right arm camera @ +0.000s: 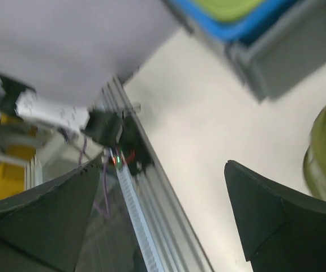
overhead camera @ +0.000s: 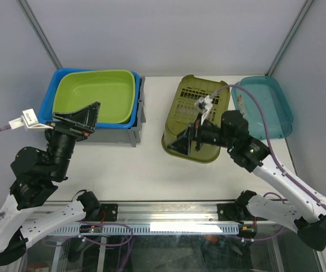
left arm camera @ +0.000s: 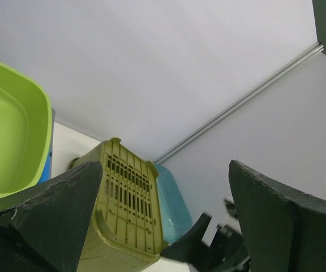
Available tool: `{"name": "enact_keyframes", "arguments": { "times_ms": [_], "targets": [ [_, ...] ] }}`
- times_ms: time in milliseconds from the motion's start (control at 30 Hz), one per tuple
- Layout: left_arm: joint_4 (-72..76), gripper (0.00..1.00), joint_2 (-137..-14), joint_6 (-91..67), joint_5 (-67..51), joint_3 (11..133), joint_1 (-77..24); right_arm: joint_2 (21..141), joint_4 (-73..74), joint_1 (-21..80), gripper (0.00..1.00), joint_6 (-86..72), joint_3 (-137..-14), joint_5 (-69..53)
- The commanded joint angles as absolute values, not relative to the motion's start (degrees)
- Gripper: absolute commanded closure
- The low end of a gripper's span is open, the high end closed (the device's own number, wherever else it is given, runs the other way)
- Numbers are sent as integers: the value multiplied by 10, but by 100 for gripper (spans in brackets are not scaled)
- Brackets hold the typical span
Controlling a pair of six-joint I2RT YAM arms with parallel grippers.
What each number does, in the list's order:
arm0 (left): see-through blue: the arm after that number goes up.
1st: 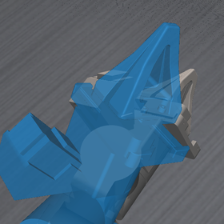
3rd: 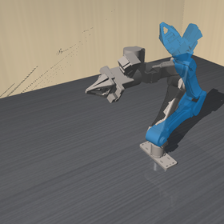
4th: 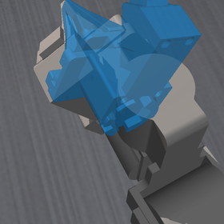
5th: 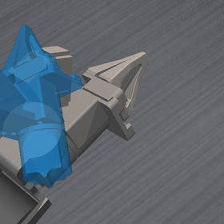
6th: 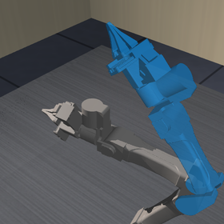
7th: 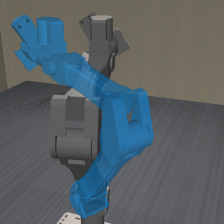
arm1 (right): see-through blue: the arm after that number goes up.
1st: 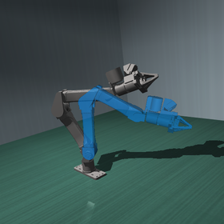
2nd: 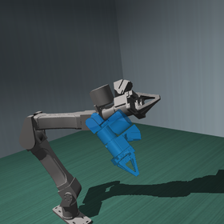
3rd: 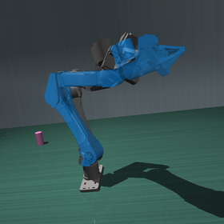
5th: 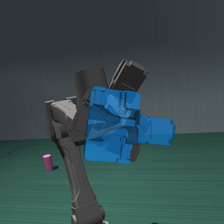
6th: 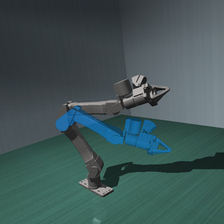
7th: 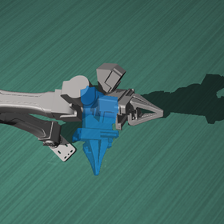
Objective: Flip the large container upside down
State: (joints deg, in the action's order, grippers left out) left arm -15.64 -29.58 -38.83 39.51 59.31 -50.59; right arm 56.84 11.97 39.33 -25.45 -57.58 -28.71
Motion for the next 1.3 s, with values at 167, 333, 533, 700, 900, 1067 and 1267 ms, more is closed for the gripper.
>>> {"name": "enact_keyframes", "arguments": {
  "times_ms": [167,333,533,700,900,1067,1267],
  "targets": [
    [-290,1,-284,-338,408,641,-506,553,159,479,3,-198,-441,-116],
    [-367,1,-340,-358,408,683,-505,650,135,424,2,-219,-463,17],
    [-433,1,-403,-356,374,732,-506,687,86,319,2,-198,-473,67],
    [-451,1,-453,-339,354,746,-505,711,109,294,2,-188,-524,72],
    [-493,1,-527,-328,361,786,-505,638,69,313,3,-241,-480,-19],
    [-500,1,-541,-352,367,793,-505,638,-16,457,3,-246,-438,41],
    [-502,1,-529,-397,339,776,-504,765,4,463,3,-229,-491,88]
  ]
}}
